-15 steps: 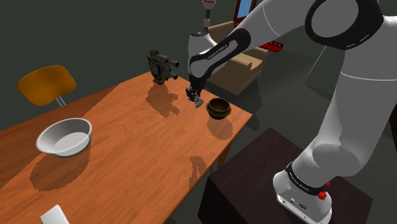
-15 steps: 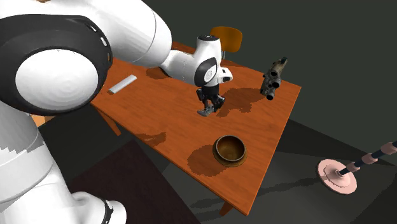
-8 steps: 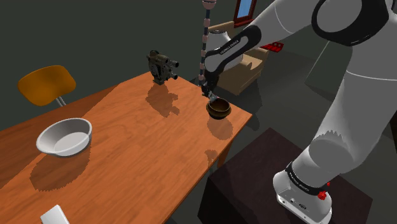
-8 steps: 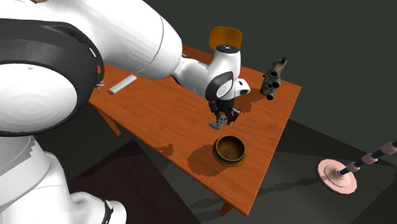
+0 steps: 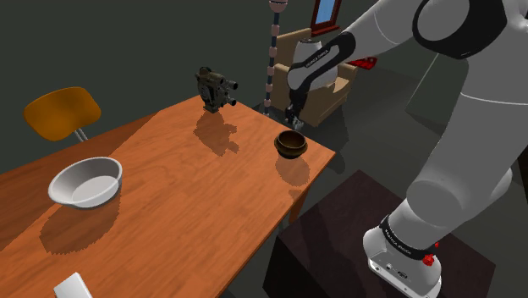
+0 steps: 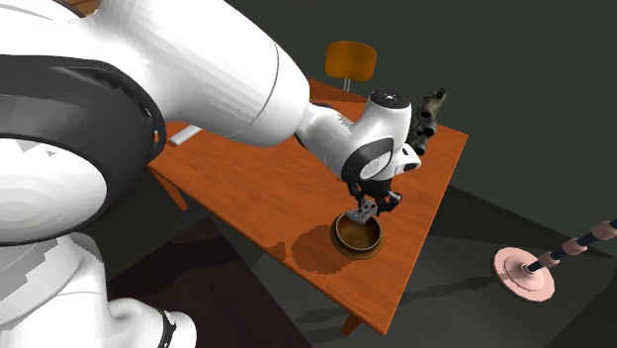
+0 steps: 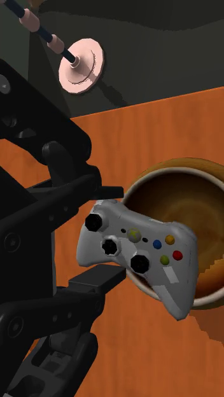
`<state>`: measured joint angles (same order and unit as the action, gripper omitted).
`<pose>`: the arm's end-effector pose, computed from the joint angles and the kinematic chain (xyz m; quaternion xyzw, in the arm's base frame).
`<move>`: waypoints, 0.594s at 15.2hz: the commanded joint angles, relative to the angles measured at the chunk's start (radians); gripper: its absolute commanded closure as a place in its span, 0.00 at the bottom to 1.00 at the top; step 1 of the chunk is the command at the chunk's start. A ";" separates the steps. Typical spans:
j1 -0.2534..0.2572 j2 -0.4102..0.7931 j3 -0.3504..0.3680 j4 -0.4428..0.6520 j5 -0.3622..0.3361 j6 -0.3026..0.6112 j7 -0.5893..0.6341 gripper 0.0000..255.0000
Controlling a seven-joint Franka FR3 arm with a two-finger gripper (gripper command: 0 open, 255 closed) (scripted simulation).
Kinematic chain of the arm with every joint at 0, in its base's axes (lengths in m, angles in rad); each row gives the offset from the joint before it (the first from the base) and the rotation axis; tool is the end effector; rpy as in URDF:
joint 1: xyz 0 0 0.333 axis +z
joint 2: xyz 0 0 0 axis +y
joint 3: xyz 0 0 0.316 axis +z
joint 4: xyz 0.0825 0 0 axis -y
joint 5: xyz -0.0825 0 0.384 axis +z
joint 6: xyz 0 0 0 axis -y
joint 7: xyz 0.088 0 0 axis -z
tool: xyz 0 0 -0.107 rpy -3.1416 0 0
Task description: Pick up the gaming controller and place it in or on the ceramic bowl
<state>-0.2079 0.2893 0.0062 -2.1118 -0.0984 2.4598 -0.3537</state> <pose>0.5715 -0.1168 0.2829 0.9927 0.1128 0.0197 0.0381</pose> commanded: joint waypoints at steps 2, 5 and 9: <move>-0.004 0.022 -0.003 -0.009 -0.002 0.032 -0.004 1.00; -0.003 0.052 -0.004 -0.013 -0.006 0.065 0.001 1.00; -0.001 0.094 -0.007 -0.015 -0.011 0.109 0.006 1.00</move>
<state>-0.2096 0.3724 0.0001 -2.1246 -0.1080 2.5554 -0.3488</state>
